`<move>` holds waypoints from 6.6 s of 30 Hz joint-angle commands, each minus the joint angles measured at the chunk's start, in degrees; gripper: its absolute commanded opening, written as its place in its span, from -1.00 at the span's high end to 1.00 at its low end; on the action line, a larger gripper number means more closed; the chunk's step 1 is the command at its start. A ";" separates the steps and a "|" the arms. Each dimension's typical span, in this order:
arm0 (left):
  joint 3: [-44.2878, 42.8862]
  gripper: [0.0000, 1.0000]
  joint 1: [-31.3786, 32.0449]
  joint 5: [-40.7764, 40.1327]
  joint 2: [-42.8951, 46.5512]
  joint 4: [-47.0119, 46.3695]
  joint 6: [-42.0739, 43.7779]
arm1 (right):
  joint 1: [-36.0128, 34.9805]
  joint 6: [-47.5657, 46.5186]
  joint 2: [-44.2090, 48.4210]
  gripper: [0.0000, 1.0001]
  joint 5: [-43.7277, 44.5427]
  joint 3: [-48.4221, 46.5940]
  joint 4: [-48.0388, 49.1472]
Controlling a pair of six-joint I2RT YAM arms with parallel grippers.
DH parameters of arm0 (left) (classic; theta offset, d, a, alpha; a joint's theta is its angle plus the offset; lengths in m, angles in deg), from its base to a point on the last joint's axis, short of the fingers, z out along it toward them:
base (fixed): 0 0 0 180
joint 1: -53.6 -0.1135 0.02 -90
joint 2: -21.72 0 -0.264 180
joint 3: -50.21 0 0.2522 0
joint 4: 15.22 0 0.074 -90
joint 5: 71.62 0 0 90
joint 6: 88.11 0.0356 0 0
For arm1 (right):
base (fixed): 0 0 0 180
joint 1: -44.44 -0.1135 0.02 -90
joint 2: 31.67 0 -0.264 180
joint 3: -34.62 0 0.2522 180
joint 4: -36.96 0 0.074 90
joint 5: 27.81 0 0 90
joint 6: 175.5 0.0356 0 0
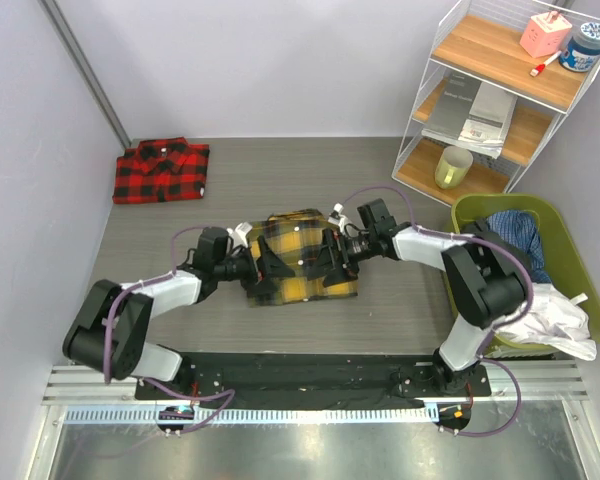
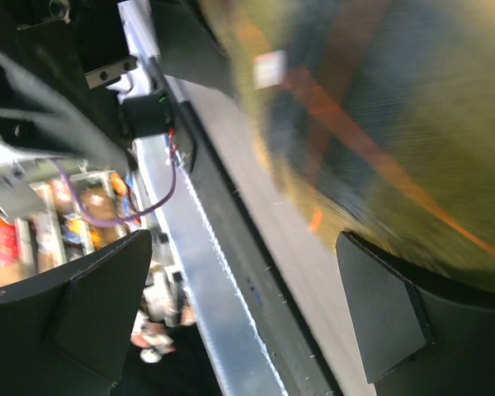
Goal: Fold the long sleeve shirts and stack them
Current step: Fold the shirt
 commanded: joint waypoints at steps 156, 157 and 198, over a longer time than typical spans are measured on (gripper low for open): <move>-24.28 -0.80 -25.39 16.18 -16.38 44.60 52.80 | -15.37 -79.67 -22.53 -0.46 27.81 -37.71 -45.37; -23.57 -0.79 -25.56 16.97 -19.17 43.02 50.53 | -15.37 -79.94 -21.74 -0.46 28.16 -37.27 -45.10; -23.48 -0.37 -9.31 16.89 -38.72 19.54 28.72 | -14.14 -76.60 -27.53 -0.47 26.06 -41.57 -43.17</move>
